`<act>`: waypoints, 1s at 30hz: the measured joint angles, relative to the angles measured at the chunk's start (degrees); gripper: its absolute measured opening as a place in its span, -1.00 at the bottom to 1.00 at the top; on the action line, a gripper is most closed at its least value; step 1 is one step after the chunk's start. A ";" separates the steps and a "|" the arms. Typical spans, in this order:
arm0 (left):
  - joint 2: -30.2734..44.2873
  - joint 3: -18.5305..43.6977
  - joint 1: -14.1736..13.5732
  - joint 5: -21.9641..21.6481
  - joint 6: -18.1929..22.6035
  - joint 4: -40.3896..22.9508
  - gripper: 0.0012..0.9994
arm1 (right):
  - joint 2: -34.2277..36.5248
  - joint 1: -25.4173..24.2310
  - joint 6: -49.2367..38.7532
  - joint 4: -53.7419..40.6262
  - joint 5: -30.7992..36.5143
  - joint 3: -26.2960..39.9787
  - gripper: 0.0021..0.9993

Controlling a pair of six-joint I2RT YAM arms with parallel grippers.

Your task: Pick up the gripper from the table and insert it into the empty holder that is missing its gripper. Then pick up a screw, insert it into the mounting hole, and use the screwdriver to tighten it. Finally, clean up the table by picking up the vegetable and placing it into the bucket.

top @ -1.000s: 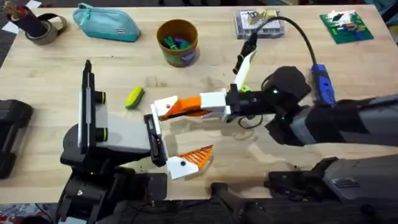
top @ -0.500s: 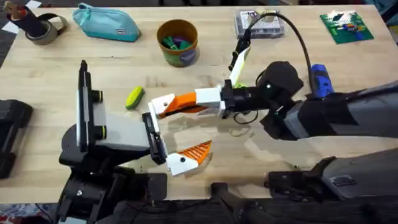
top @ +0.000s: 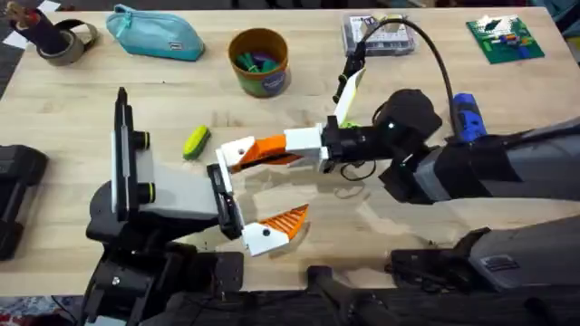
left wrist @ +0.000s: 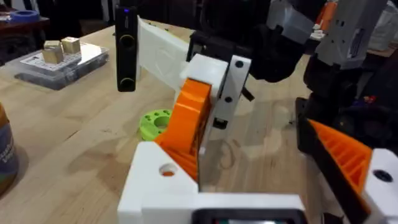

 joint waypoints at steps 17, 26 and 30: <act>0.00 0.02 -0.66 1.83 0.09 -0.24 0.98 | 1.00 1.90 0.35 -0.90 -0.02 0.15 0.95; 0.00 0.02 -0.66 1.99 0.09 -0.26 0.98 | 1.00 1.88 0.35 -0.87 -0.02 0.22 0.99; 0.00 0.02 -0.66 2.01 0.09 -0.26 0.98 | 1.00 1.88 0.35 -0.86 -0.02 0.24 0.99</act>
